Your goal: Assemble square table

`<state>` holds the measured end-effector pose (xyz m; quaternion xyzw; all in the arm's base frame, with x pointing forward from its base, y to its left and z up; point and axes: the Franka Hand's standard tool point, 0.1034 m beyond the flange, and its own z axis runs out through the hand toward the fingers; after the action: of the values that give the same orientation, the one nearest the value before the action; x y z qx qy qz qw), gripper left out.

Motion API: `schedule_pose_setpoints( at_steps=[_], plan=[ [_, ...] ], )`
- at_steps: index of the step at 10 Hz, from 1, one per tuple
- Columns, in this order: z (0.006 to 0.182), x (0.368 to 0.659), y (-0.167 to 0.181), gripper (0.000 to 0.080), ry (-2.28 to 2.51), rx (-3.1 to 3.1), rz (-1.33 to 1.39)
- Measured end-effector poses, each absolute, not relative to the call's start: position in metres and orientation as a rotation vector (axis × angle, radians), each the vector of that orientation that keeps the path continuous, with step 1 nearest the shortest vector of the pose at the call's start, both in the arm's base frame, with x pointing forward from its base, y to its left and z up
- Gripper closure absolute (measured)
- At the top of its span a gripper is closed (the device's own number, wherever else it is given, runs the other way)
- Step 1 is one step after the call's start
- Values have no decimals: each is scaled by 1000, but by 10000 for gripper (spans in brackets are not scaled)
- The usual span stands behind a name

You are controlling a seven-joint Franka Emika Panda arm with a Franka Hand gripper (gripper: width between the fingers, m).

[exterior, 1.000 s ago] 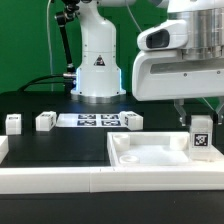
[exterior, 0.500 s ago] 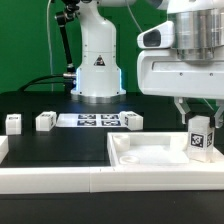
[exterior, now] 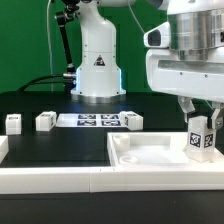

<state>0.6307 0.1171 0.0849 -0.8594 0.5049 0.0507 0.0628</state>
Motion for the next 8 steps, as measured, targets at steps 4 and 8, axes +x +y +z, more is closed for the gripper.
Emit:
schedule_pose_setpoints(
  at_steps=[4,8],
  plan=[
    [85,631,116,194,1388,-2657,147],
    [86,632,117,150,920,-2842,113]
  ],
)
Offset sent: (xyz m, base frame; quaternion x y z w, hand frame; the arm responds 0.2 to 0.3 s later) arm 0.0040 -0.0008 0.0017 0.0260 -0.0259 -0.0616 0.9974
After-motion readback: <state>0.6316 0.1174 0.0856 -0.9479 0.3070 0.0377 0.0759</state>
